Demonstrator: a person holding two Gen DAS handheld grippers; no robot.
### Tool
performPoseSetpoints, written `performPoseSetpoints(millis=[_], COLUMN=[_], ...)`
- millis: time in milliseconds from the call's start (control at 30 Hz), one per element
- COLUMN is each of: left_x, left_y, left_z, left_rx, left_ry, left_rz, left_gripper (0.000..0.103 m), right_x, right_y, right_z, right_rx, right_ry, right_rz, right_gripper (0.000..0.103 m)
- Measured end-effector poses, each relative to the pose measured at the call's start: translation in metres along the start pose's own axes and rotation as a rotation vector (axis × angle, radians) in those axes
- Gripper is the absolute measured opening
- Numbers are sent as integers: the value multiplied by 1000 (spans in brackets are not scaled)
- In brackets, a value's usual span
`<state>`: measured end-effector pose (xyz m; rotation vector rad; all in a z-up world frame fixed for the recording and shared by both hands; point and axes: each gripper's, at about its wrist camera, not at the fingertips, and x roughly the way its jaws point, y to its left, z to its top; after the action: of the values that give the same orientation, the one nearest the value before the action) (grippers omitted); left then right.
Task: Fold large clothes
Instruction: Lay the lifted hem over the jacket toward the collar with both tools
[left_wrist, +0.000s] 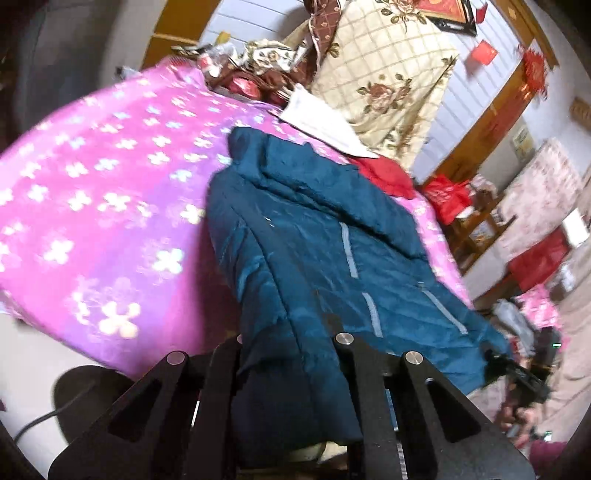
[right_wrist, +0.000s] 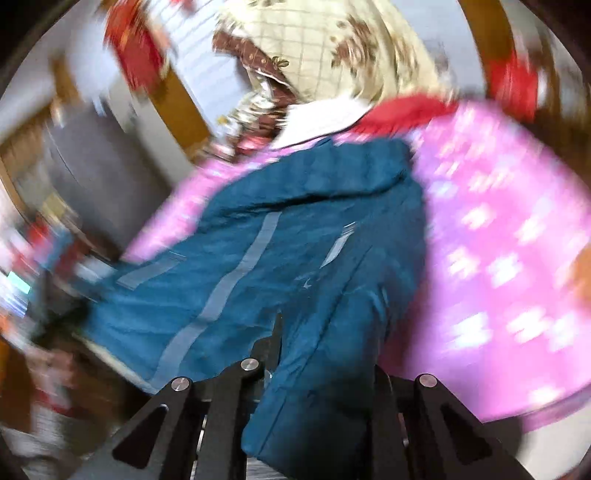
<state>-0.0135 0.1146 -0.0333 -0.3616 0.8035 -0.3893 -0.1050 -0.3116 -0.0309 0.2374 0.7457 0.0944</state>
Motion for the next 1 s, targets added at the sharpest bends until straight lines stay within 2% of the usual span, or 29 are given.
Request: performPoseSetpoints(millis=[67,233,633,800,1000], left_x=[5,7,17,29,53], left_y=[1,-3,-21,-34,-52], left_z=[2,2,29,52,100], left_rx=[-13,8,67,101,129], left_ry=[7,0,-39,-68,-114], left_rz=[17,66,131,156,186], left_gripper=[10,10,10,10,10], right_x=[4,10,15,17,22], right_y=[24,44,49,45,28], right_z=[2,7,23,45,93], right_rx=[-95,-171,-210,-192,-139], right_ry=[-9,-34,-53,-89,-146], right_rz=[-117,-205,-262,-251,-205], right_gripper=[14,14,14,14,14])
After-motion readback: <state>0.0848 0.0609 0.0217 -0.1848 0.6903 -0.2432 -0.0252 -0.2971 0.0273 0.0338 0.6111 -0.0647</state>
